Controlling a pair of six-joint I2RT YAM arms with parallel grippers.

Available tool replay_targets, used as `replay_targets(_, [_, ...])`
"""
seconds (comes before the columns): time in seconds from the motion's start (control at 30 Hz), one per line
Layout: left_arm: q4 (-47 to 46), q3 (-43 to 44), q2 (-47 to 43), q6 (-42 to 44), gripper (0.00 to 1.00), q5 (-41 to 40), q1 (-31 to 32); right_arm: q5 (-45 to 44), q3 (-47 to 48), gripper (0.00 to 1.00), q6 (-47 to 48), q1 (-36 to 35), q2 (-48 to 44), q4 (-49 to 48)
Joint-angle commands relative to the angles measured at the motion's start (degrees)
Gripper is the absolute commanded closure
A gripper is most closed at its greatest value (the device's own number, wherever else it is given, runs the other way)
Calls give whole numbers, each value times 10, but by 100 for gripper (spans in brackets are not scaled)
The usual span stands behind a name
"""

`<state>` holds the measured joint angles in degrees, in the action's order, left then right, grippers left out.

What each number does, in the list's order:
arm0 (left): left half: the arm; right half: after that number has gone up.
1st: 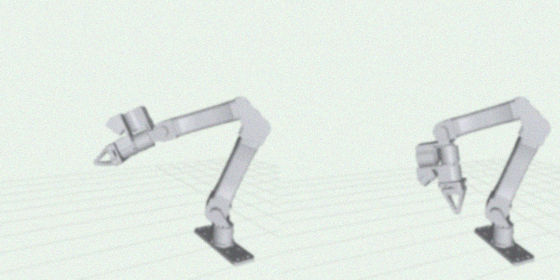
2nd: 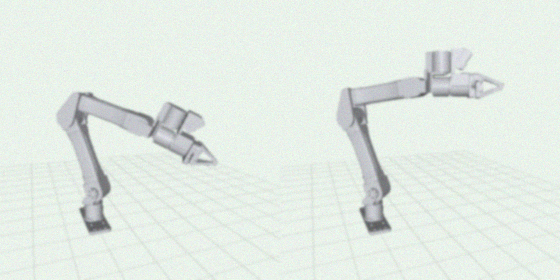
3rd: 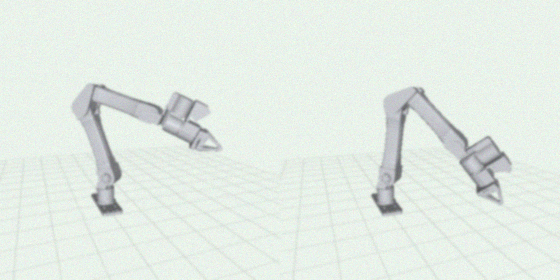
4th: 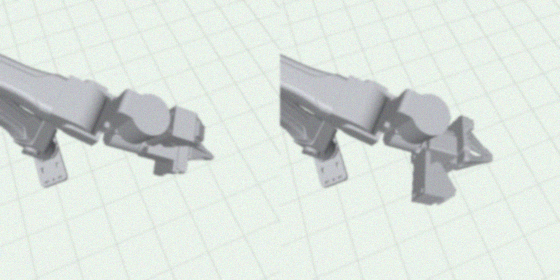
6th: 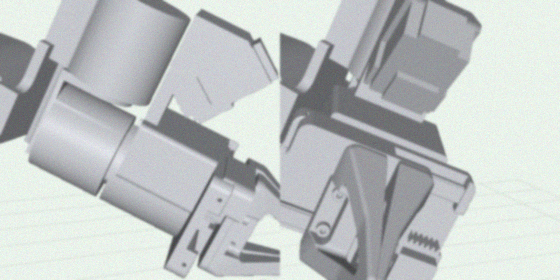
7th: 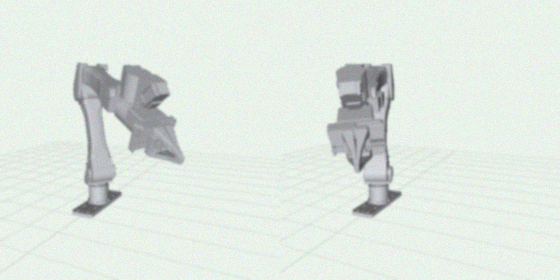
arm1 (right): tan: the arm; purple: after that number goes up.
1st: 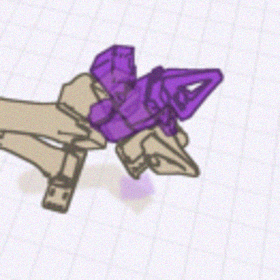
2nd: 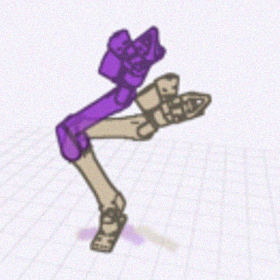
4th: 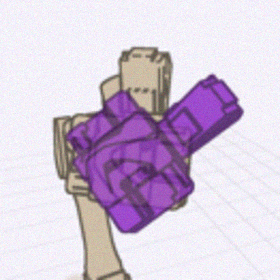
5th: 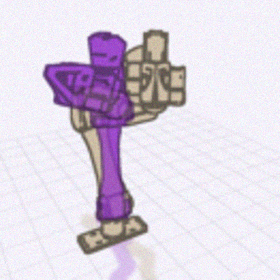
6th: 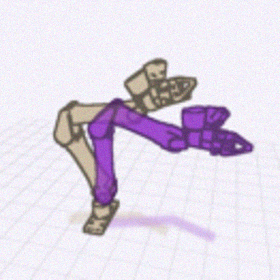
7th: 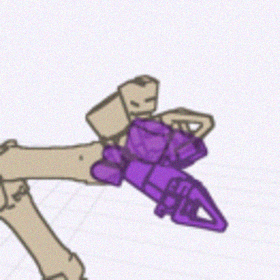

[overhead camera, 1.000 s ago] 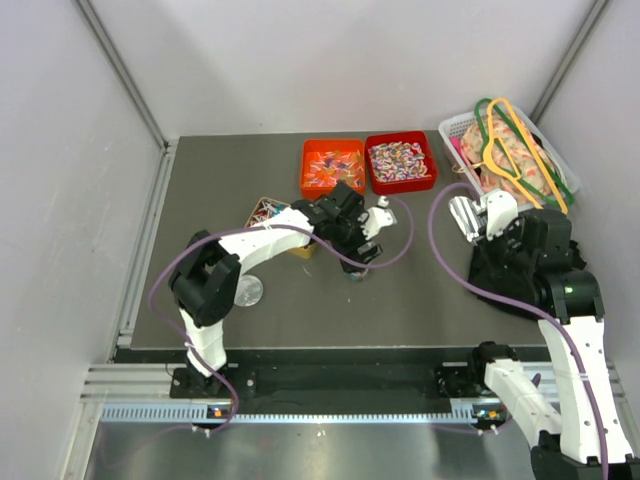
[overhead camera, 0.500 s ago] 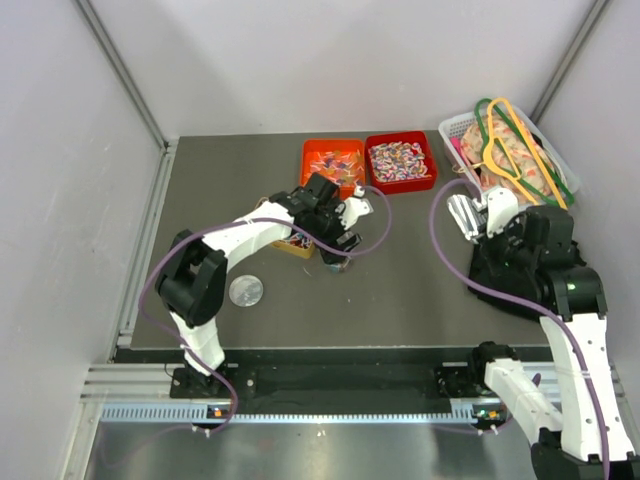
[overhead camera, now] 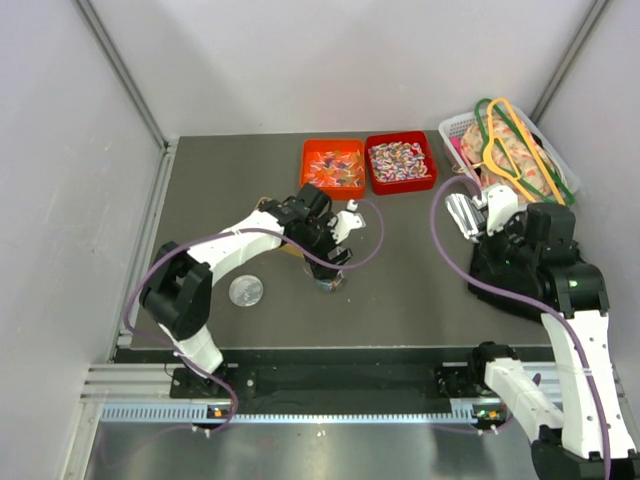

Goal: Pack the candies
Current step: Place the packing bottle at the center of the board.

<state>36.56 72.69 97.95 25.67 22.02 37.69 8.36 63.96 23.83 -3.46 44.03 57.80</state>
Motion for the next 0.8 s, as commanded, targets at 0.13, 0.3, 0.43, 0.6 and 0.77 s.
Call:
replay_targets(0.13, [14, -53, -75, -14, 8, 19, 18, 17, 43, 100, -5, 7, 4, -3])
replay_targets(0.3, [-20, -108, -103, -26, 7, 0, 34, 21, 38, 100, -6, 7, 1, -6])
replay_targets(0.43, [-24, -121, -109, -23, 1, -6, 36, 20, 39, 100, -5, 7, 2, -6])
replay_targets(0.6, [-28, -121, -108, -26, 1, -1, 36, 23, 40, 100, -6, 7, 4, -3])
replay_targets(0.77, [-14, -112, -110, -23, 1, 27, 36, 22, 37, 100, -6, 7, 3, -5])
